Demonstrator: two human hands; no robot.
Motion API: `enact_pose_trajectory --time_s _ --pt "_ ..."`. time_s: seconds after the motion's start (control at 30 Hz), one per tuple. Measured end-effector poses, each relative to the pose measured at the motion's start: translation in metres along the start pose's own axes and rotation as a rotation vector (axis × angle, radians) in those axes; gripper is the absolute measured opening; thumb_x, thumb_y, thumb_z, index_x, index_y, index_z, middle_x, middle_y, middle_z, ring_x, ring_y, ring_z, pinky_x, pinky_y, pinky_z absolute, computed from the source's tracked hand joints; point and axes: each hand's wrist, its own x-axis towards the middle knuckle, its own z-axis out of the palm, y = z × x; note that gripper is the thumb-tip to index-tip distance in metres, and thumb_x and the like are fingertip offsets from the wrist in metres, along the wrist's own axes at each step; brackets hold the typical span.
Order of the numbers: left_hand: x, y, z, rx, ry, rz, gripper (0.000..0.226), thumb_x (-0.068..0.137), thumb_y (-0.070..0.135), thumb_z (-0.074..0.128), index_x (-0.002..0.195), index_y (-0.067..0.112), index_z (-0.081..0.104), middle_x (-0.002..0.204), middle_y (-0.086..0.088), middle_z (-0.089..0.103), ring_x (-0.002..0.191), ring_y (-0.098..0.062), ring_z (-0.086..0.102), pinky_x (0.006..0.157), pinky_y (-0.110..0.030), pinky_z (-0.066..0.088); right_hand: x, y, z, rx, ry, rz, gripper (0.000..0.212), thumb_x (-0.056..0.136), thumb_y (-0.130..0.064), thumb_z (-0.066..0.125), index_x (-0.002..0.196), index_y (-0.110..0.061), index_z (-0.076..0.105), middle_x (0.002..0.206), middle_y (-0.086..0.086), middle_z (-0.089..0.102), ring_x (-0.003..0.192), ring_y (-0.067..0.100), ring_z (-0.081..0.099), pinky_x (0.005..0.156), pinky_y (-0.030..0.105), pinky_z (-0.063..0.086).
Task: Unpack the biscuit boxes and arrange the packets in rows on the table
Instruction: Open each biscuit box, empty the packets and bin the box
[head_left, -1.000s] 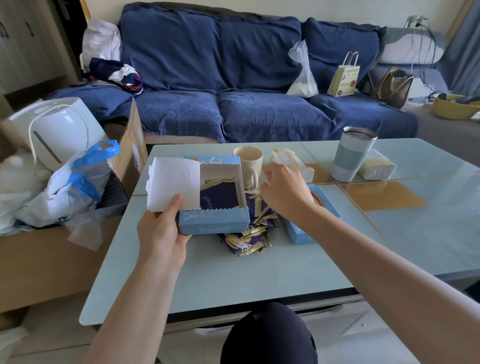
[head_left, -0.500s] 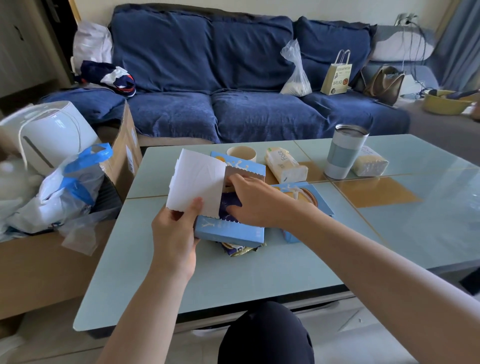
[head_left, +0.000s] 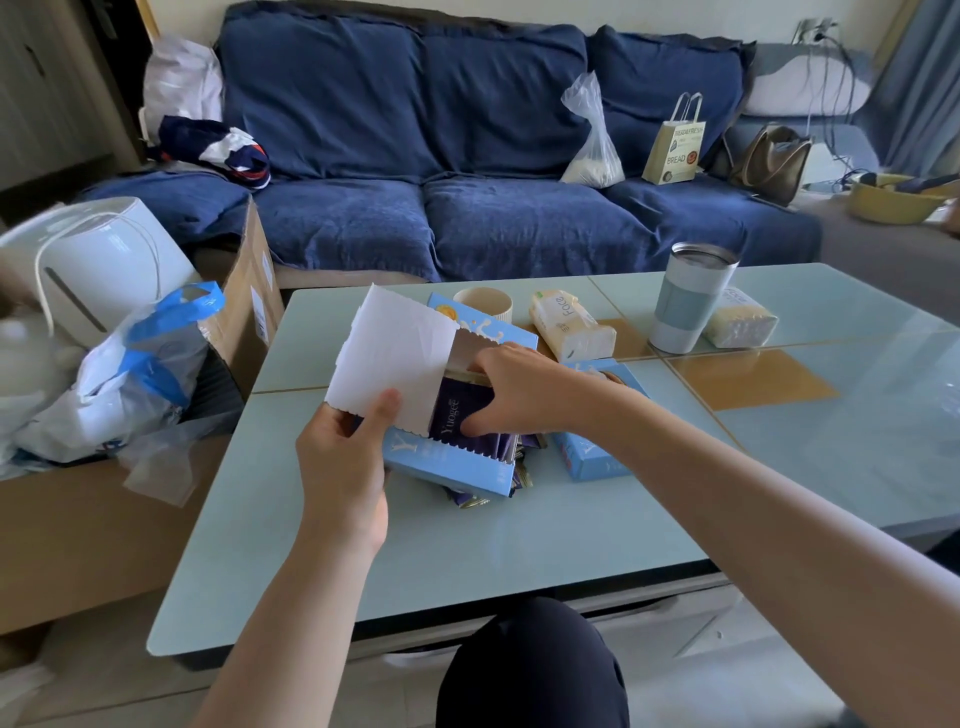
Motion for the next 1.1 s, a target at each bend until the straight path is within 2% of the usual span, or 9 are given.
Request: enact_pose_trajectory --time_s 0.17,0.3,0.4,0.47,0.5,0.6,0.77,0.97,1.1 --pt "0.001 -0.001 -0.001 0.063 0.018 0.033 0.012 0.085 0.010 0.071 0.093 0.017 0.072 0.092 -0.002 0.075 0.091 -0.025 0.067 0.090 -0.051 0.051 -0.002 0.003 -0.007 0.107 -0.097 0.005 0.033 0.081 -0.020 0.069 0.105 -0.010 0.048 0.086 0.001 0.054 0.073 0.017 0.048 0.058 0.027 0.039" --pt "0.000 -0.003 -0.002 0.083 0.022 0.053 0.011 0.085 0.011 0.071 0.092 0.019 0.072 0.089 0.002 0.074 0.087 -0.022 0.066 0.084 -0.046 0.051 -0.004 0.009 -0.010 0.199 -0.113 0.021 0.020 0.085 -0.020 0.067 0.095 -0.019 0.049 0.080 -0.004 0.051 0.072 0.017 0.051 0.058 0.025 0.040" --pt "0.004 -0.002 -0.004 0.092 0.059 0.056 0.008 0.085 0.014 0.071 0.092 0.018 0.069 0.085 0.005 0.072 0.085 -0.020 0.064 0.082 -0.047 0.051 -0.003 0.016 -0.015 0.436 0.068 0.060 0.021 0.085 -0.013 0.068 0.093 -0.019 0.049 0.081 0.001 0.058 0.070 0.017 0.061 0.059 0.026 0.051" --pt "0.008 0.000 -0.006 0.087 0.085 0.045 0.008 0.086 0.015 0.071 0.093 0.018 0.069 0.089 0.003 0.071 0.087 -0.020 0.064 0.089 -0.052 0.051 0.000 0.023 -0.021 0.583 0.239 0.133 0.024 0.085 -0.012 0.069 0.101 -0.017 0.052 0.079 0.001 0.058 0.059 0.005 0.058 0.051 0.015 0.045" --pt "0.010 0.001 -0.008 0.076 0.091 0.037 0.008 0.086 0.015 0.070 0.093 0.019 0.069 0.090 0.003 0.072 0.088 -0.020 0.064 0.089 -0.053 0.051 0.002 0.026 -0.024 0.683 0.285 0.188 0.024 0.085 -0.012 0.070 0.104 -0.015 0.055 0.081 0.003 0.059 0.060 0.007 0.057 0.051 0.015 0.043" --pt "0.013 0.004 -0.014 -0.001 0.098 -0.004 0.013 0.089 0.014 0.067 0.100 0.020 0.068 0.091 0.006 0.072 0.089 -0.017 0.066 0.075 -0.040 0.055 0.007 0.042 -0.027 0.927 0.355 0.365 0.026 0.085 -0.013 0.069 0.108 -0.014 0.060 0.090 0.010 0.059 0.076 0.021 0.054 0.057 0.030 0.045" --pt "0.017 0.009 -0.023 -0.114 0.141 -0.053 0.018 0.091 0.012 0.064 0.109 0.018 0.066 0.098 0.002 0.070 0.085 -0.014 0.067 0.068 -0.034 0.055 0.009 0.060 -0.016 0.726 0.520 0.521 0.015 0.085 -0.008 0.054 0.092 -0.021 0.051 0.097 0.012 0.063 0.093 0.028 0.060 0.069 0.040 0.059" --pt "0.017 0.013 -0.021 -0.160 0.098 -0.101 0.014 0.091 0.011 0.063 0.102 0.020 0.068 0.096 0.000 0.071 0.085 -0.018 0.068 0.069 -0.036 0.057 0.010 0.053 0.009 0.655 0.188 0.449 0.015 0.088 -0.008 0.058 0.102 -0.004 0.061 0.090 0.013 0.066 0.069 0.023 0.063 0.050 0.024 0.052" --pt "0.016 0.015 -0.018 -0.173 0.080 -0.126 0.022 0.091 0.012 0.063 0.113 0.014 0.066 0.105 -0.007 0.069 0.093 -0.024 0.067 0.077 -0.042 0.057 0.012 0.052 0.018 0.231 0.187 0.336 0.016 0.089 -0.016 0.059 0.103 -0.007 0.059 0.093 0.007 0.064 0.079 0.022 0.060 0.055 0.027 0.048"
